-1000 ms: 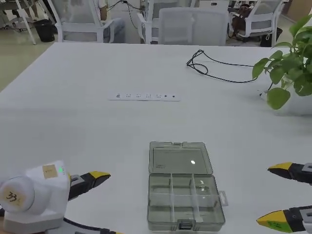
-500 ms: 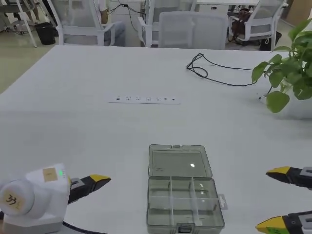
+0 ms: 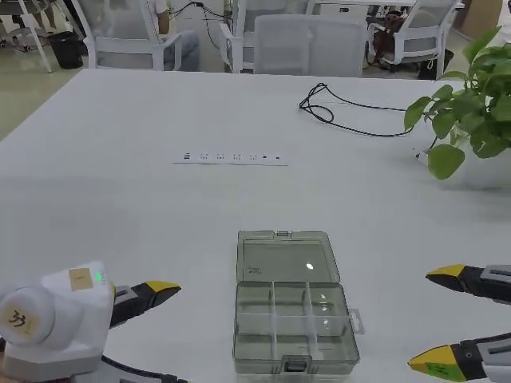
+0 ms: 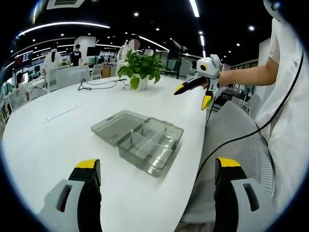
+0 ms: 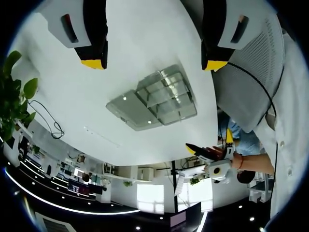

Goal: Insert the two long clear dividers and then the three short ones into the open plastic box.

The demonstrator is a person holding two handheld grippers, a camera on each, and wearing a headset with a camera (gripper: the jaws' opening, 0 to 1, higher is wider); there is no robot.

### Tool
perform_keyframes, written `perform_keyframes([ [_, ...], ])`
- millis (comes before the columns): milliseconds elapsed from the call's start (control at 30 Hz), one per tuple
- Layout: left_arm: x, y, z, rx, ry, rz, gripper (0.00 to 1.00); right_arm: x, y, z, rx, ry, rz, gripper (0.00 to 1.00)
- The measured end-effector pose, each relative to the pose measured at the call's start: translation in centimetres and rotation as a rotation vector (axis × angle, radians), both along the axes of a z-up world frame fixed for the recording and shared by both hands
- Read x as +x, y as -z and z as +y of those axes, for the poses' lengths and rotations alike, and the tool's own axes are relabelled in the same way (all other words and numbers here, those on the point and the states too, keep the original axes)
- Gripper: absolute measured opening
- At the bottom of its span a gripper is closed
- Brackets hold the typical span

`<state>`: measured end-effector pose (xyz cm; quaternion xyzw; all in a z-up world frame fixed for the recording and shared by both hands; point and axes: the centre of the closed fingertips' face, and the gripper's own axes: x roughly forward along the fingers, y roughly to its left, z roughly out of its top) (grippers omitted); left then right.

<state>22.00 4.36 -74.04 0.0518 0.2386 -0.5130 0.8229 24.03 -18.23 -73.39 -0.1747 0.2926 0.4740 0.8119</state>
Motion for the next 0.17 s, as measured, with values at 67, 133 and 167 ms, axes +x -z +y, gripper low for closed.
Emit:
perform_keyframes([
  [67,-0.07,0.02,-0.06,0.001,0.003,-0.001,1.0,0.02,-0.07,-0.02,0.002,0.002,0.0,0.81],
  [133,-0.12,0.06,-0.07,0.001,0.004,0.001,1.0,0.03,-0.1,-0.04,0.0,0.001,-0.003,0.81],
  [167,-0.14,0.08,-0.07,0.002,0.005,0.002,1.0,0.04,-0.12,-0.04,0.002,0.001,-0.003,0.81],
])
